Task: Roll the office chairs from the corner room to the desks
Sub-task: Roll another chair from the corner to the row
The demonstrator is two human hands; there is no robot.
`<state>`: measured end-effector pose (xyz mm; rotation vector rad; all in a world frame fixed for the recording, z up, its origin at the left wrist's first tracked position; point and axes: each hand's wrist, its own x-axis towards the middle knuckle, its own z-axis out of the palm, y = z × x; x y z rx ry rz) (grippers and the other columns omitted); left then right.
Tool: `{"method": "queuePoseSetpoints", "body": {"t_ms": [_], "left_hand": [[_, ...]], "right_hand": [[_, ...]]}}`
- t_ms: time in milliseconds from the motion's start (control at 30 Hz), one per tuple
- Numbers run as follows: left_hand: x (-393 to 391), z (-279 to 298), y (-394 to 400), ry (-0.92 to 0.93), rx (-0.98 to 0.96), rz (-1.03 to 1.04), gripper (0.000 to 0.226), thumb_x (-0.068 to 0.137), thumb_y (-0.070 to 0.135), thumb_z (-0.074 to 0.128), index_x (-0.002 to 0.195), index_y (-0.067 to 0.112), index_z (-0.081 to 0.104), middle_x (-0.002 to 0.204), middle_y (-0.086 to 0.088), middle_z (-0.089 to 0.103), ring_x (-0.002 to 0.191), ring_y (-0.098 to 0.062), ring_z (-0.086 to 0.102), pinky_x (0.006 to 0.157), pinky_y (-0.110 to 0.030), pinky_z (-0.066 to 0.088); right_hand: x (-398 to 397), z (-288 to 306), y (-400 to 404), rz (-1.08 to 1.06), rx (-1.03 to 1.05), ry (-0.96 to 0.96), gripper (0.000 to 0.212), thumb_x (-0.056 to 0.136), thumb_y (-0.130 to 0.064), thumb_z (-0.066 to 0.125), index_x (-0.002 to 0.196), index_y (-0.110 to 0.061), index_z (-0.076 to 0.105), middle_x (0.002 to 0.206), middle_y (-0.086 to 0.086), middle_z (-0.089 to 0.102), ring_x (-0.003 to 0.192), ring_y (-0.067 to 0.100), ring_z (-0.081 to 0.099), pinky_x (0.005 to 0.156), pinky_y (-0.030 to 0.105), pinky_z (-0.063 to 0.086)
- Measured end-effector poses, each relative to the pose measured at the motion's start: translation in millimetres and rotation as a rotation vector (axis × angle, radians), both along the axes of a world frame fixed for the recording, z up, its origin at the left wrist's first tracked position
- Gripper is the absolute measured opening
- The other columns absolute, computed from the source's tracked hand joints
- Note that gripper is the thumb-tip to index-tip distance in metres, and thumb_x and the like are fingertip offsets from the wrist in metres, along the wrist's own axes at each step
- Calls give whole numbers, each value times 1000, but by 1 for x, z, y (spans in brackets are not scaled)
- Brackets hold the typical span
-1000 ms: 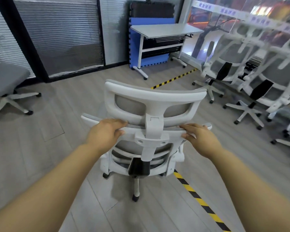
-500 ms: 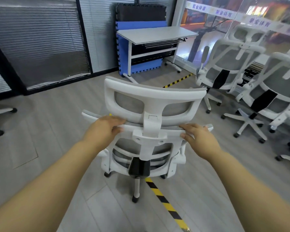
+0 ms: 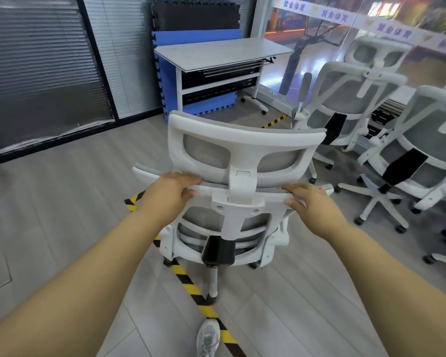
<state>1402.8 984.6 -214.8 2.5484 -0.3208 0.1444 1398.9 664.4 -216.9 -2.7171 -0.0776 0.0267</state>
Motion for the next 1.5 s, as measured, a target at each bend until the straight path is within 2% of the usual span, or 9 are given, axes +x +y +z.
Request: {"method": "queuePoseSetpoints", "body": {"t_ms": [233, 433, 567, 700, 833, 967, 1167, 1300, 1500], "left_hand": [[88, -3, -40, -32, 25, -22, 31, 91, 18, 57, 122, 19, 61, 123, -2, 63, 111, -28, 50, 86, -31, 40], [147, -2, -67, -33, 56, -46, 33, 92, 18, 56, 124, 20, 60, 129, -2, 59, 115, -28, 47, 92, -34, 41], [174, 1, -83, -48, 84, -57, 33, 93, 17, 54, 126, 18, 58, 132, -3, 57, 119, -27, 46, 93, -30, 36], [193, 5, -94, -51, 106, -92, 32, 91, 12, 55, 123, 12, 59, 127, -7, 59, 114, -29, 51, 100, -31, 31], [206, 8, -101, -27, 123, -103, 30, 89, 11, 58, 119, 11, 60, 120, -7, 62, 106, -31, 54, 96, -32, 34], [208, 18, -108, 70, 187, -60, 35, 91, 15, 54, 126, 18, 55, 129, -1, 56, 115, -27, 50, 97, -32, 40], [181, 36, -119, 219, 259, 78, 47, 92, 28, 54, 138, 25, 43, 145, 4, 39, 130, -22, 40, 104, -37, 38], [146, 41, -123, 290, 249, 228, 40, 92, 38, 52, 131, 28, 49, 134, 3, 50, 119, -21, 48, 94, -37, 44], [66, 47, -105, 430, 256, 460, 34, 91, 46, 50, 119, 29, 56, 124, 2, 58, 111, -22, 53, 91, -40, 48]], "right_hand": [[81, -3, -41, -23, -20, -8, 36, 95, -33, 48, 131, -33, 52, 137, -5, 48, 125, 25, 36, 98, 31, 29], [133, -4, -67, -26, -13, -28, 36, 96, -32, 47, 131, -30, 52, 138, -1, 48, 129, 23, 36, 105, 27, 15], [159, -3, -77, -19, -46, -59, 35, 96, -28, 49, 130, -25, 54, 137, 1, 50, 129, 21, 37, 108, 31, 16], [176, 4, -82, -22, -60, -53, 35, 97, -27, 48, 131, -23, 53, 138, -2, 49, 129, 20, 36, 96, 23, 14], [187, 12, -88, -9, -125, -7, 37, 97, -32, 46, 133, -28, 50, 139, -3, 47, 129, 19, 37, 106, 34, 23], [198, 36, -91, 45, -246, 123, 41, 96, -40, 45, 136, -33, 45, 140, -4, 46, 125, 21, 44, 92, 38, 43], [210, 69, -95, 310, -464, 237, 48, 92, -47, 49, 136, -30, 44, 138, -4, 49, 124, 21, 46, 98, 41, 43], [210, 91, -90, 508, -594, 245, 52, 90, -52, 50, 137, -31, 42, 137, -4, 50, 124, 21, 47, 99, 40, 43], [189, 118, -49, 754, -650, 143, 52, 90, -52, 51, 137, -34, 41, 138, -4, 50, 124, 20, 47, 97, 38, 42]]}}
